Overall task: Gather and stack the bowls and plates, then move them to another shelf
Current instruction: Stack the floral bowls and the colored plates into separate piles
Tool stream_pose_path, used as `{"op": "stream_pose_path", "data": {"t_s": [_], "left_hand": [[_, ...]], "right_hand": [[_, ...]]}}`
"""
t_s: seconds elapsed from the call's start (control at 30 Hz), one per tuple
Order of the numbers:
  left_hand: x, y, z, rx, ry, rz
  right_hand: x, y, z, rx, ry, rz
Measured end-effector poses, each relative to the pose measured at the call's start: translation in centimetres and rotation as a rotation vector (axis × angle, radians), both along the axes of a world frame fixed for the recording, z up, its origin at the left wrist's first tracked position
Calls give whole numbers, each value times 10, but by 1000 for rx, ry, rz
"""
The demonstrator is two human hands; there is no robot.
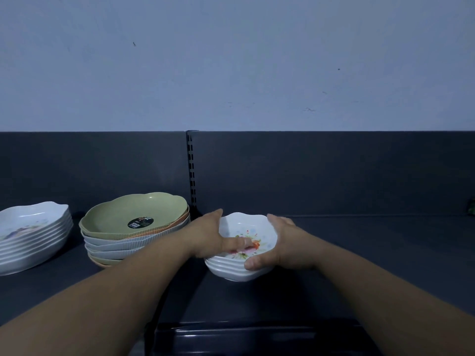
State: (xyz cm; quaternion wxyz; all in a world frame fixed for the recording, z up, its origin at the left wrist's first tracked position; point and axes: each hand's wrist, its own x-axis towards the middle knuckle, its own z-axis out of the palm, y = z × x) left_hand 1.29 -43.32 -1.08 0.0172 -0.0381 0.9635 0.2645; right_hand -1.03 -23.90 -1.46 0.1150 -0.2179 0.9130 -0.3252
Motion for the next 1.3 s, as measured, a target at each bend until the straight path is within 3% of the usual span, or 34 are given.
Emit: {"op": "stream_pose_path", "data": {"t_s": [0.1, 0.2, 0.3, 0.47, 1.0, 1.3], "left_hand": [[7, 0, -8, 147, 146, 104], [21, 2, -18, 354, 235, 220], [28, 2, -31, 616, 182, 256], [36, 9, -35, 884, 119, 229], [51, 5, -19, 1049, 62, 179], [63, -3, -8, 1130, 122, 93]], "right_hand": [[-5, 5, -5, -50, -88, -37], [-6, 7, -11, -262, -209, -119], [-4, 2, -14, -492, -351, -191], [0, -7, -22, -562, -354, -240], [22, -10, -19, -657, -371, -417], [38, -16, -8, -775, -354, -419]]}}
